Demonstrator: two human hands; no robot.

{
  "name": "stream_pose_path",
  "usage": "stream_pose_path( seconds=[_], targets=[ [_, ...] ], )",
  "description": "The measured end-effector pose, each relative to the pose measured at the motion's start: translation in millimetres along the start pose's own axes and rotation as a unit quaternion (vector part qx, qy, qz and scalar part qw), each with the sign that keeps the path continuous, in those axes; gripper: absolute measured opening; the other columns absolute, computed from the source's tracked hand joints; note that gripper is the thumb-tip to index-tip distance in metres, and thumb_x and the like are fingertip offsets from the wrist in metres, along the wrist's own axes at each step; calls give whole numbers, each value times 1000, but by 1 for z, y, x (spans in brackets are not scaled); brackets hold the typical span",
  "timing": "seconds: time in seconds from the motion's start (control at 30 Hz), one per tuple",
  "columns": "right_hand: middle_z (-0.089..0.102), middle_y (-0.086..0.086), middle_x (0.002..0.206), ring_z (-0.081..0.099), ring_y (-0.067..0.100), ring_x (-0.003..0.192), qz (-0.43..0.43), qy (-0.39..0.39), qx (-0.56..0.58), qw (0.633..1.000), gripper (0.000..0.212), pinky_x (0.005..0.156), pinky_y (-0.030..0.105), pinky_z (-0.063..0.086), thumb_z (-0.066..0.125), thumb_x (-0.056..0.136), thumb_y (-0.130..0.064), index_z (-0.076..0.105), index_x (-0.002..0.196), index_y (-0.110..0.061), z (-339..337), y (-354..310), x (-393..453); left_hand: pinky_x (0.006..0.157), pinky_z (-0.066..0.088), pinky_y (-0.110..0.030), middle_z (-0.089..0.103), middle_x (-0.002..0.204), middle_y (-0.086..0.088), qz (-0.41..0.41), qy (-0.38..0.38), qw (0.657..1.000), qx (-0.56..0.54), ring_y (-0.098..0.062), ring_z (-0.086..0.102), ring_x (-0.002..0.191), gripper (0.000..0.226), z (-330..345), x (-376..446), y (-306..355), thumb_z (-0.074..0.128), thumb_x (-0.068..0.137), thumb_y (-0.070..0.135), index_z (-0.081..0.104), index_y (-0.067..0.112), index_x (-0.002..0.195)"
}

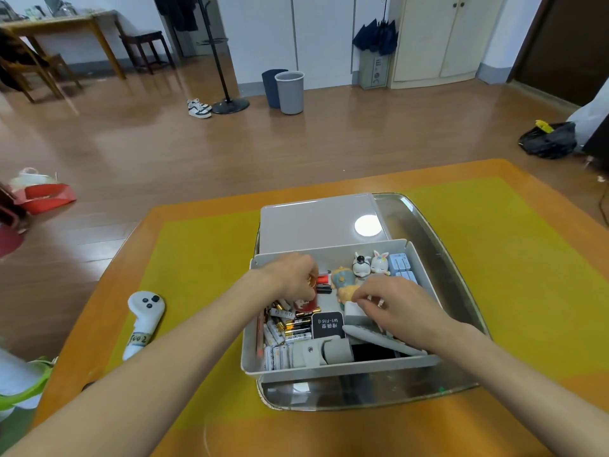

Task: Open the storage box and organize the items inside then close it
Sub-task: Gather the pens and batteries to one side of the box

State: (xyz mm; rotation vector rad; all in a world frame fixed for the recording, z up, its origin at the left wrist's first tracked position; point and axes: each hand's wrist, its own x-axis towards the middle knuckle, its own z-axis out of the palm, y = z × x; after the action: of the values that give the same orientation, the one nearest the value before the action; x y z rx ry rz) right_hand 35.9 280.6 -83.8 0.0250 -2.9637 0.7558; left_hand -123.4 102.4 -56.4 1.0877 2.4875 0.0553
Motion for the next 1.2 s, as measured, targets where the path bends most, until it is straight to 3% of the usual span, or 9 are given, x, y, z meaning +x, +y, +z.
stream_pose_path(
  seconds=[0.13, 0.3, 0.6, 0.8, 0.97, 1.2],
  targets=[
    [67, -19, 97, 57, 2, 88, -5, 6, 2, 1000, 19, 77, 30, 53, 57, 98, -29, 74, 104, -32, 2, 2, 2, 73, 56, -36, 69, 99, -3, 12, 30, 999, -16, -24, 66, 87, 35, 4, 2, 3, 72, 78, 19, 70, 16, 112],
    [66, -19, 96, 56, 2, 89, -14, 17, 2, 1000, 16, 77, 33, 54, 60, 97, -29, 74, 102, -33, 8, 6, 1, 93, 49, -41, 66, 116, -7, 63, 68, 995, -36, -27, 58, 109, 40, 15, 0, 2, 70, 83, 20, 68, 16, 122],
    [67, -20, 94, 57, 3, 90, -12, 17, 17, 1000, 16, 78, 34, 54, 59, 97, -28, 75, 100, -32, 8, 8, 1, 89, 48, -37, 67, 110, -2, 64, 137, 980, -126, -21, 58, 101, 33, 23, 1, 4, 75, 83, 28, 71, 18, 114],
    [65, -20, 99, 55, 1, 97, -20, 27, -11, 999, 13, 81, 30, 54, 60, 97, -32, 72, 100, -35, 12, 17, -4, 89, 40, -32, 62, 111, 0, 106, 187, 974, -71, -19, 51, 106, 42, 45, 1, 7, 77, 83, 34, 67, 20, 121],
    [66, -23, 105, 50, -6, 101, -16, 16, -21, 1000, 15, 84, 20, 50, 60, 97, -35, 73, 106, -35, 15, 21, -9, 81, 50, -38, 67, 103, 2, 110, 156, 977, -100, -19, 58, 92, 36, 42, 1, 3, 76, 80, 40, 72, 23, 111],
    [65, -22, 104, 52, -4, 100, -11, 10, -18, 1000, 16, 80, 16, 45, 59, 98, -36, 72, 107, -35, 13, 19, -8, 95, 49, -41, 62, 117, 1, 104, 165, 974, -116, -17, 55, 107, 49, 51, 4, -2, 75, 85, 32, 61, 21, 131]
  ],
)
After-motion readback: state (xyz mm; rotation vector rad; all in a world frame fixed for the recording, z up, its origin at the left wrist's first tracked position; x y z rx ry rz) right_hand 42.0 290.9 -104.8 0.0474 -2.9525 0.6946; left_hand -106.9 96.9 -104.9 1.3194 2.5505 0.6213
